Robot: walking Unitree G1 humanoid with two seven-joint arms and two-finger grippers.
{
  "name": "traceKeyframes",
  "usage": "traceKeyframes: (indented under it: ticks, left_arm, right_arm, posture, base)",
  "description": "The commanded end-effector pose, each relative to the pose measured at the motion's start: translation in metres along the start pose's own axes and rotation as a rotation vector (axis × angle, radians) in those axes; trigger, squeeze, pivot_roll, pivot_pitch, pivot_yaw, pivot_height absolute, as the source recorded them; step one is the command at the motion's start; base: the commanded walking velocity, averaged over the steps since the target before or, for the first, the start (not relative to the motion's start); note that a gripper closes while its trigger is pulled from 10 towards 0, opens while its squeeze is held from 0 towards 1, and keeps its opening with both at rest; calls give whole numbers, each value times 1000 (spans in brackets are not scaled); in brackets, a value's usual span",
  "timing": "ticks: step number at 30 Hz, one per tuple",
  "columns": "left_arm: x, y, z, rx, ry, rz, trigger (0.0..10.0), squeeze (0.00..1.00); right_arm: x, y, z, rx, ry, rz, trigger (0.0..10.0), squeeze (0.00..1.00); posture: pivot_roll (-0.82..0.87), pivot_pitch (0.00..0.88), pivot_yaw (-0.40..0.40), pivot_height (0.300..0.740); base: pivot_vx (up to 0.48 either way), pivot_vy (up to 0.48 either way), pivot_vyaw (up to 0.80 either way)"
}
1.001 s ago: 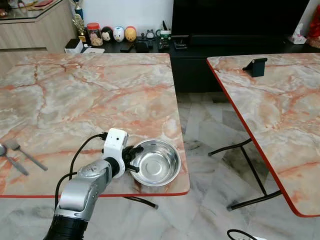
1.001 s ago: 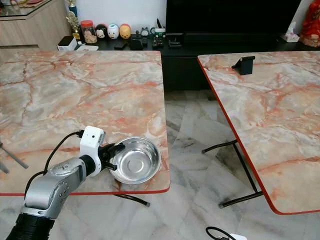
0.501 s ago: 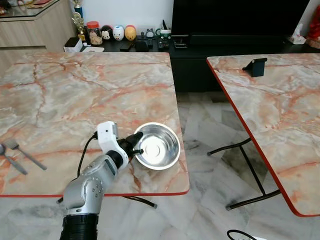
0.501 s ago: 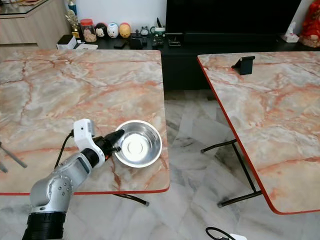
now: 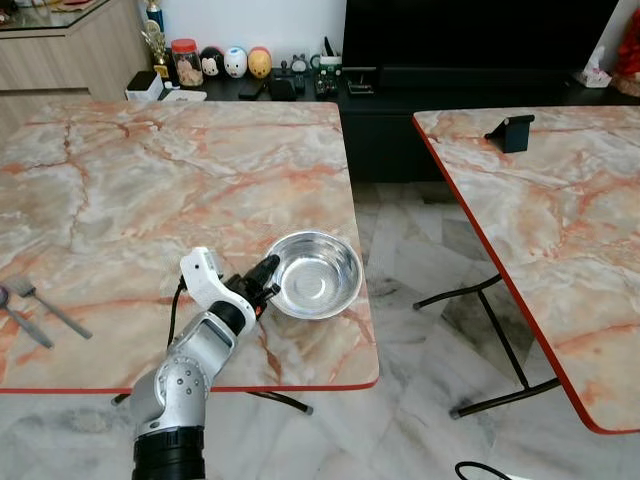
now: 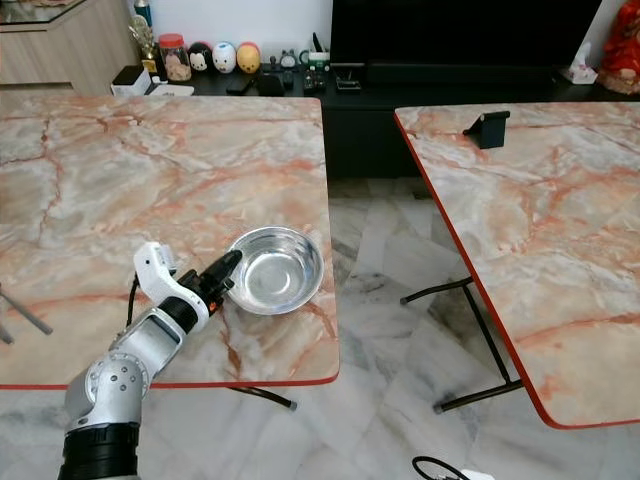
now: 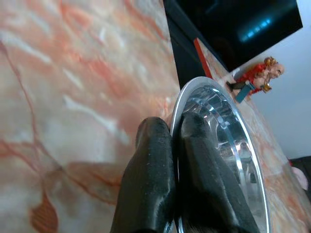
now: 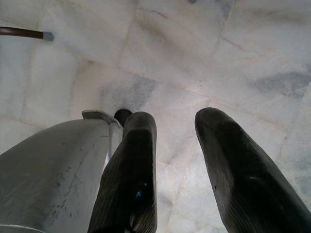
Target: Setting the table
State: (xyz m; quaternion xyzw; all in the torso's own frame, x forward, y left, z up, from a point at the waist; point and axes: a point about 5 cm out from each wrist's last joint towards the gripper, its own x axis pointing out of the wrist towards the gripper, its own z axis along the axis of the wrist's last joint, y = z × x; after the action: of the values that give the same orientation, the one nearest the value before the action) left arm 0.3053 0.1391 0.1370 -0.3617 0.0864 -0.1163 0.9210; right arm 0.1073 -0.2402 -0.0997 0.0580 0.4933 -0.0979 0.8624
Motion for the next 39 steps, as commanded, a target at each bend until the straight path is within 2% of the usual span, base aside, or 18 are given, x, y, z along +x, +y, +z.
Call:
traceKeyframes:
  ticks: [1,5,13,21,25,39]
  left_arm:
    - [-2,-6,12,30,-77,-19,10000,0]
    - [-6,-3,27,64,-184,9,10000,0]
    - [-5,-3,46,103,-285,19,10000,0]
    - [-3,-6,47,120,-300,12,10000,0]
    - [-2,-6,47,115,-305,11,10000,0]
    - [1,-7,49,123,-311,7,10000,0]
  right_arm:
    - [-1,-5,-1,-1,4,-16,10000,0]
    - [-1,-5,0,3,3,-20,10000,0]
    - [-1,-5,0,17,-1,-28,10000,0]
    - [-1,-5,-1,43,-5,-34,10000,0]
    - [-1,-4,-3,39,29,-22,10000,0]
    - [0,-3,-1,46,10,-25,10000,0]
  posture:
    - [86,0,-53,715]
    - [90,0,-58,715]
    - [86,0,-56,715]
    - [85,0,-53,715]
    - [86,0,-50,715]
    - [84,0,-47,715]
  base:
    - [0,0,0]
    - [0,0,0]
    - [0,0,0]
    - [0,-267,0]
    - [0,-356,-328]
    - [0,-358,-96]
